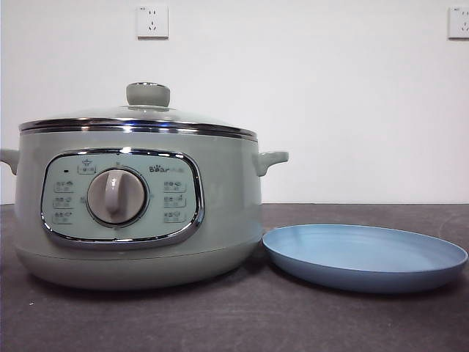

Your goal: Take the pumpkin out from the steamer,put the pumpkin in the blue plate,close the lid

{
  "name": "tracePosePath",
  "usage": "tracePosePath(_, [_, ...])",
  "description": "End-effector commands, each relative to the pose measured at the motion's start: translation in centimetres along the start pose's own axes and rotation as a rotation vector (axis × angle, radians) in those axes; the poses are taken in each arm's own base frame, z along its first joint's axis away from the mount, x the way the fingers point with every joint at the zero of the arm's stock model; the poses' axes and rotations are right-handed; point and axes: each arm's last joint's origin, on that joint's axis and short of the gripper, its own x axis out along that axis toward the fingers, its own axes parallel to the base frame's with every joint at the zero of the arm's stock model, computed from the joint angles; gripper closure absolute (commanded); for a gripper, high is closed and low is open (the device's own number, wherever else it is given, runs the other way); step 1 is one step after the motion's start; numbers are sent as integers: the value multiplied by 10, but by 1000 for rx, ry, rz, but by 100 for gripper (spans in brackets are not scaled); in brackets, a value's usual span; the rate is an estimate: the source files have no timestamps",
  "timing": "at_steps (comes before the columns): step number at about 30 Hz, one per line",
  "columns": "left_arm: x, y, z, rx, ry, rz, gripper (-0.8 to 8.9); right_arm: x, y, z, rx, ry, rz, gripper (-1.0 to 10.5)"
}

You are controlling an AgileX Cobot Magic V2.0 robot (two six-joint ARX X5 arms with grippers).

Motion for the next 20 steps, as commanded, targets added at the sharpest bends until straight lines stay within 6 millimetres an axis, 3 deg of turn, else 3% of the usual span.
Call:
tracePosePath(1, [1, -1, 2, -2, -38, -36, 819, -1, 2, 2, 14, 4, 25, 949])
tracePosePath(9, [-13, -20, 27, 46, -47, -26, 821, -15, 22, 29, -73, -2, 25, 956])
tracePosePath(20, [-37, -47, 68, 186, -106, 37, 821, -28, 64, 93, -215, -32, 31, 954])
